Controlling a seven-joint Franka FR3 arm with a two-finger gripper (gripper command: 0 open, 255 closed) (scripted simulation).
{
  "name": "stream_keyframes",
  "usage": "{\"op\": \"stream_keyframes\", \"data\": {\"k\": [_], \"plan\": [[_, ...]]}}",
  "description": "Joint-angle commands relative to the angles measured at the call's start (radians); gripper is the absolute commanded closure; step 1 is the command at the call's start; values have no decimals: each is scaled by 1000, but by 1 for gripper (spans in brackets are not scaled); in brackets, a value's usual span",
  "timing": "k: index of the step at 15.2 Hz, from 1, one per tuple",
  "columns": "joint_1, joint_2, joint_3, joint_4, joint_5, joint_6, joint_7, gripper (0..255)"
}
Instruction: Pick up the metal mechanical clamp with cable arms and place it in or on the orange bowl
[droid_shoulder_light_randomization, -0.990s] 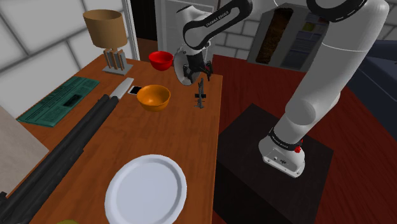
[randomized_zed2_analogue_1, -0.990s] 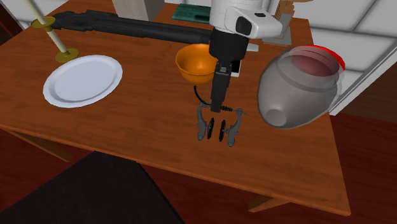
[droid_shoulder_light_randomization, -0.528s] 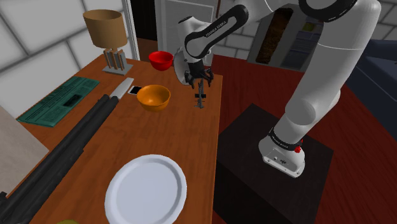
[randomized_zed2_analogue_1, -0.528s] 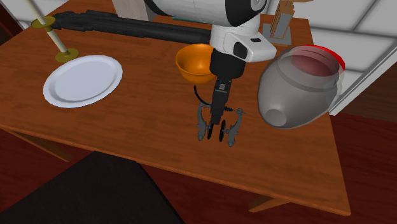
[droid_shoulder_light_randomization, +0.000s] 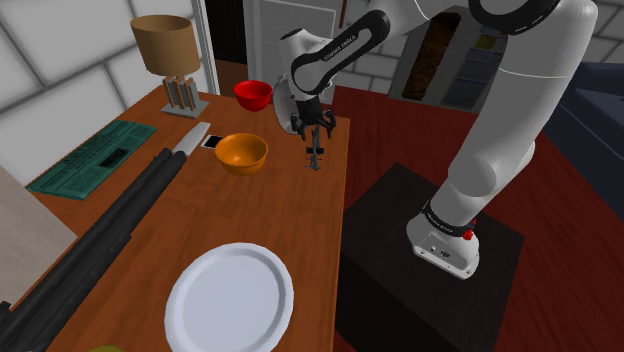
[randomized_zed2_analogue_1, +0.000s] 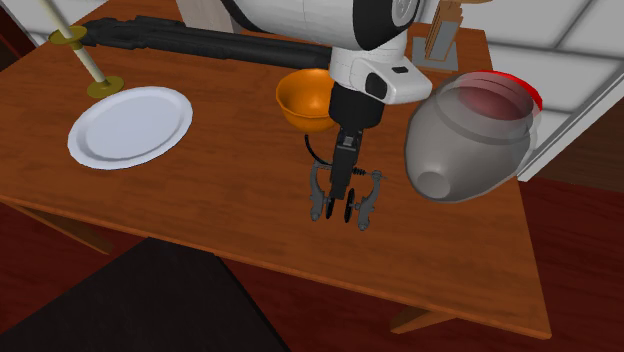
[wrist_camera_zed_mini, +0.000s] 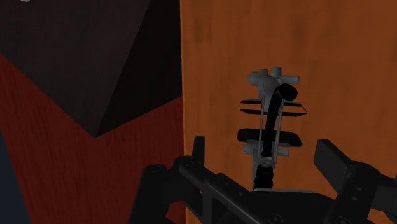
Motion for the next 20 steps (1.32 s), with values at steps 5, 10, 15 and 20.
{"op": "stream_keyframes", "data": {"k": [5,10,15,20], "plan": [[0,0,0,0,0,0,0,255],[0,0,0,0,0,0,0,255],[-3,-45,5,17,21,-57,-20,255],[-6,-85,9,40,39,-116,-38,255]]}}
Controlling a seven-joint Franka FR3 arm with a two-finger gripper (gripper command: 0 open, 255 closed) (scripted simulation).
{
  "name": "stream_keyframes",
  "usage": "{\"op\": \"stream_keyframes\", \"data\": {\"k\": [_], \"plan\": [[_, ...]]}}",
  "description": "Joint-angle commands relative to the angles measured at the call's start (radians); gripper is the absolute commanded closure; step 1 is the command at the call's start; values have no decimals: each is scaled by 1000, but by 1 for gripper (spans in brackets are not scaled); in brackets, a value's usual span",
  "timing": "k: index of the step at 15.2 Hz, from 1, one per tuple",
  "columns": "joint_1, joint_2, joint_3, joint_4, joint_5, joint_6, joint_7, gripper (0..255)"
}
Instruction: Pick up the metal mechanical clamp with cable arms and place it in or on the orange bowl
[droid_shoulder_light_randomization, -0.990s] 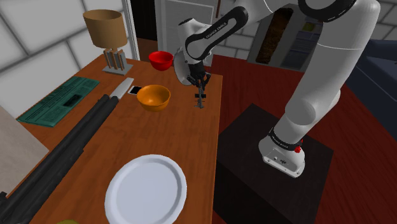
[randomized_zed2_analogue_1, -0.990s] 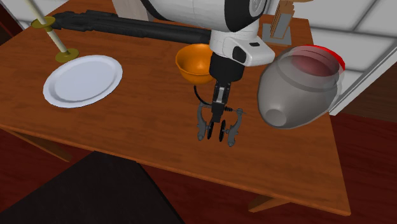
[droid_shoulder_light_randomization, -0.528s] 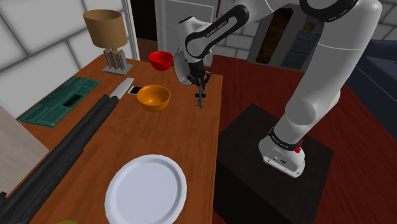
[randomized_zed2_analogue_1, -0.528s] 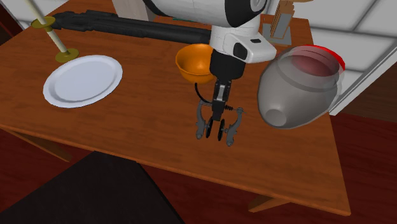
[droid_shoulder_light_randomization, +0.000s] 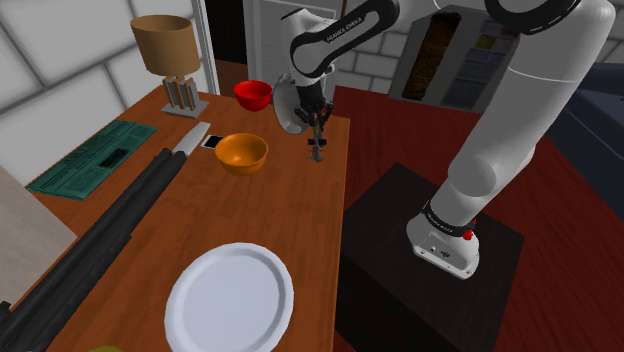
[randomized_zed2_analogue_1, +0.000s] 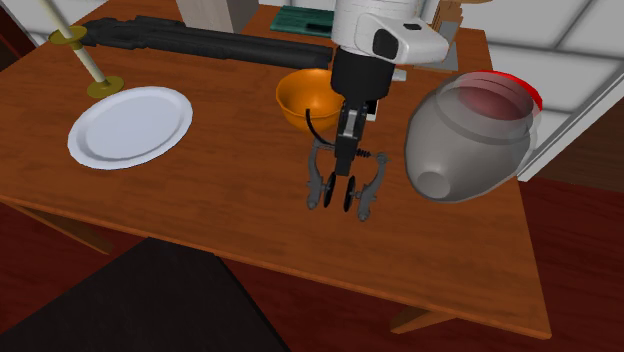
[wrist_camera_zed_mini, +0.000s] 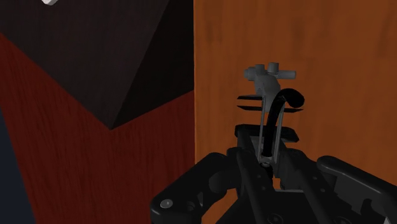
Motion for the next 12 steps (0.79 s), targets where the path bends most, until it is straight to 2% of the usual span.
{"op": "stream_keyframes", "data": {"k": [1,12], "plan": [[-2,-18,1,8,8,-25,-9,255],[-4,-88,4,80,37,-159,-43,255]]}}
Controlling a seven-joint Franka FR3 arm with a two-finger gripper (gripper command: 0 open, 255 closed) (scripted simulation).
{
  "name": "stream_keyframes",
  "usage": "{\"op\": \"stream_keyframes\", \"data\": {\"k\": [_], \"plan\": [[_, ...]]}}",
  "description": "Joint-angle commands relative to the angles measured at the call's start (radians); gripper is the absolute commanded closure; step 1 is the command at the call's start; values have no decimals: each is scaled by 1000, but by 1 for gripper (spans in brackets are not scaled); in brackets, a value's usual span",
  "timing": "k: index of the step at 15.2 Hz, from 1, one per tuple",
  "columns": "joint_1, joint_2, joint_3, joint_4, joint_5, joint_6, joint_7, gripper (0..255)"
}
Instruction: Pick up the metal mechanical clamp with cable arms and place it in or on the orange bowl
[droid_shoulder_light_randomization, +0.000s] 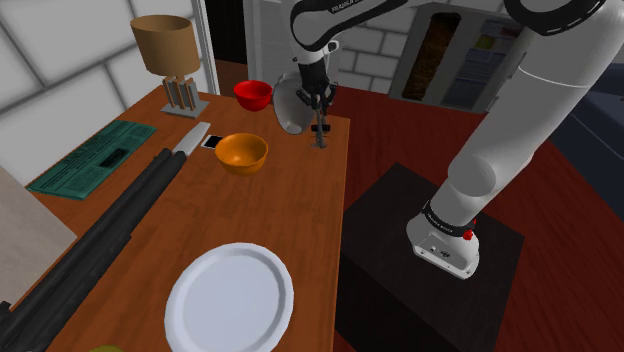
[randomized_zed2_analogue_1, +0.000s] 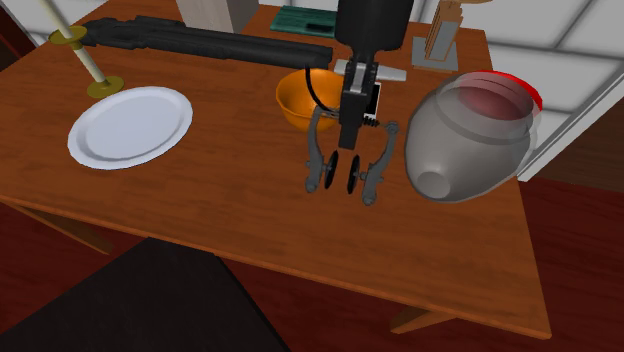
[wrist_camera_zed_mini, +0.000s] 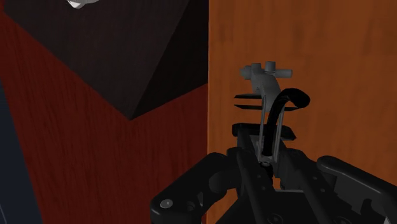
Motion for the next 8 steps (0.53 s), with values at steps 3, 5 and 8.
{"op": "stream_keyframes", "data": {"k": [3,5,8], "plan": [[0,-20,1,32,8,-50,-9,255],[0,-29,1,49,12,-75,-14,255],[0,-40,1,77,16,-113,-21,255]]}}
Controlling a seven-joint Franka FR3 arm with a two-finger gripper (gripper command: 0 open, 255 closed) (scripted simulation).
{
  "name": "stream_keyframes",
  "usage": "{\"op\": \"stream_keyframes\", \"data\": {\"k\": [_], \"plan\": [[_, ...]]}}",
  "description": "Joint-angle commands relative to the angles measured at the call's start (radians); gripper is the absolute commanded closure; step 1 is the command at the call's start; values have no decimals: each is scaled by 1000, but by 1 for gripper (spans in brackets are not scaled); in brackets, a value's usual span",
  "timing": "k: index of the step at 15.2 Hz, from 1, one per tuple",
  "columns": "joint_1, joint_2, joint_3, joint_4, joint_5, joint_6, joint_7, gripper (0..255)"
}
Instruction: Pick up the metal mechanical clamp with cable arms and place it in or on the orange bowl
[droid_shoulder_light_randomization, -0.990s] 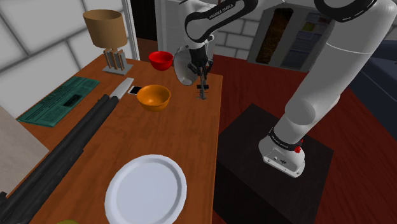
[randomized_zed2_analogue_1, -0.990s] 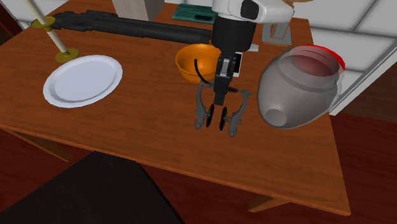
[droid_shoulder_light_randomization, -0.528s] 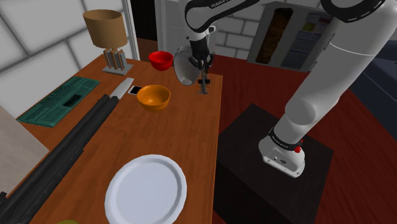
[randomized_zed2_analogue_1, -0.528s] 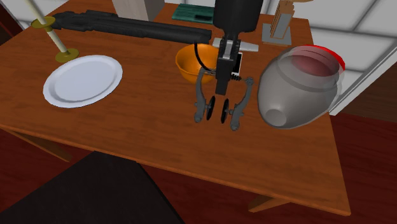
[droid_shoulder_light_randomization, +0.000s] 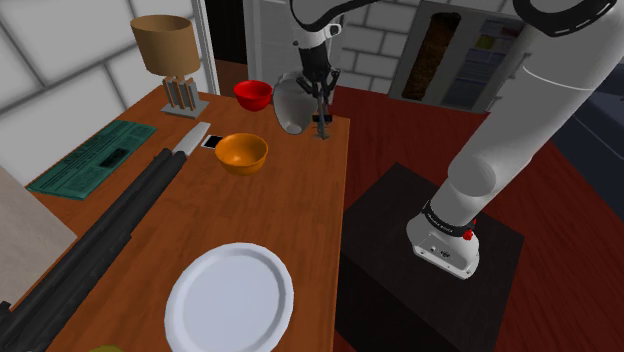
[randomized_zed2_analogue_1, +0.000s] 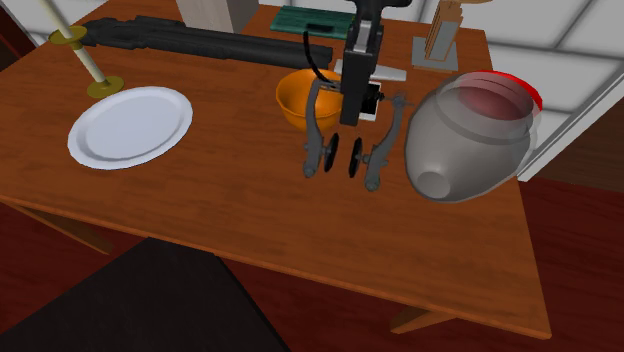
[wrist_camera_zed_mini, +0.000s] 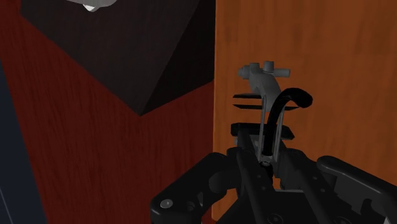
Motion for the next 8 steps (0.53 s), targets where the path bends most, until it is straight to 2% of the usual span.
{"op": "stream_keyframes", "data": {"k": [1,3,8], "plan": [[-2,-8,-1,19,2,-26,-7,255],[-2,-13,-1,36,4,-48,-11,255],[61,128,47,224,-13,-118,99,255]]}}
